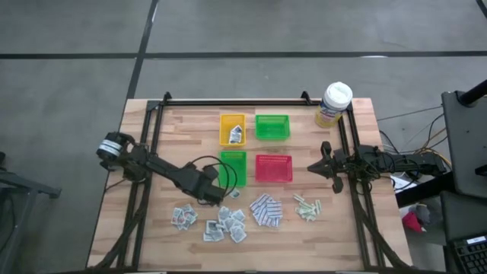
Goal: Pick & Place First Aid Supplies
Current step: Put the blue alcohol pad into the yellow bin
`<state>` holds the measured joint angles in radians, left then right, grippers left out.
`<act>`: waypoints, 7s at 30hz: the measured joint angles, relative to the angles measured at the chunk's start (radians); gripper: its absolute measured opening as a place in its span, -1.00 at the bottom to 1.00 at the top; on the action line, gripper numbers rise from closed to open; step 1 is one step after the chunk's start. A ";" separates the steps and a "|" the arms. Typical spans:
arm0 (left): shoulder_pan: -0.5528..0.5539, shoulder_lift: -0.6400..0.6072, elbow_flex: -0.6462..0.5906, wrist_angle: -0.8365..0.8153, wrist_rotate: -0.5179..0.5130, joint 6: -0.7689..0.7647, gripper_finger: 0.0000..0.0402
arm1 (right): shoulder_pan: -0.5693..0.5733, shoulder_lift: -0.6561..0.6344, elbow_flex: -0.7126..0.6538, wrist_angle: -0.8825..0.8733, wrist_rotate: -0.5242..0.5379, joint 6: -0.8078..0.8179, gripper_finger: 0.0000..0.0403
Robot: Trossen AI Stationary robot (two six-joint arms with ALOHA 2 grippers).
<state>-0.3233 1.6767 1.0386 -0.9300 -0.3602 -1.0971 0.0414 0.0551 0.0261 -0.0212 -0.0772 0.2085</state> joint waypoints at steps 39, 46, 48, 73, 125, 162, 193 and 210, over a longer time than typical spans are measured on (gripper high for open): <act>0.080 -0.035 0.423 -0.486 -0.479 0.561 -1.00 | 0.000 0.000 0.000 0.000 0.000 0.000 -0.86; 0.178 -0.035 0.414 -0.267 -0.476 0.828 -1.00 | 0.000 0.000 0.000 0.000 0.000 0.000 -0.86; 0.207 -0.035 0.414 -0.201 -0.458 0.891 -1.00 | 0.000 0.000 0.000 0.000 0.000 0.000 -0.86; 0.632 -0.020 0.413 0.100 0.083 1.142 -1.00 | 0.000 0.000 0.000 0.000 0.000 0.000 -0.86; 0.731 0.234 0.414 0.221 0.174 1.121 -0.49 | 0.000 0.000 0.000 0.000 0.000 0.000 -0.86; 0.192 -0.285 0.091 -0.223 0.378 0.032 -0.34 | 0.000 0.000 0.000 0.000 0.000 0.000 -0.86; 0.018 -0.231 -0.180 0.124 0.368 -0.251 -0.34 | 0.000 0.000 0.000 0.000 0.000 0.000 -0.86; 0.023 -0.229 -0.230 0.180 0.268 -0.220 -0.34 | 0.000 0.000 0.000 0.000 0.000 0.000 -0.86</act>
<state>-0.3004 1.4479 0.8082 -0.7501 -0.0924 -1.3170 0.0411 0.0551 0.0261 -0.0212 -0.0772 0.2089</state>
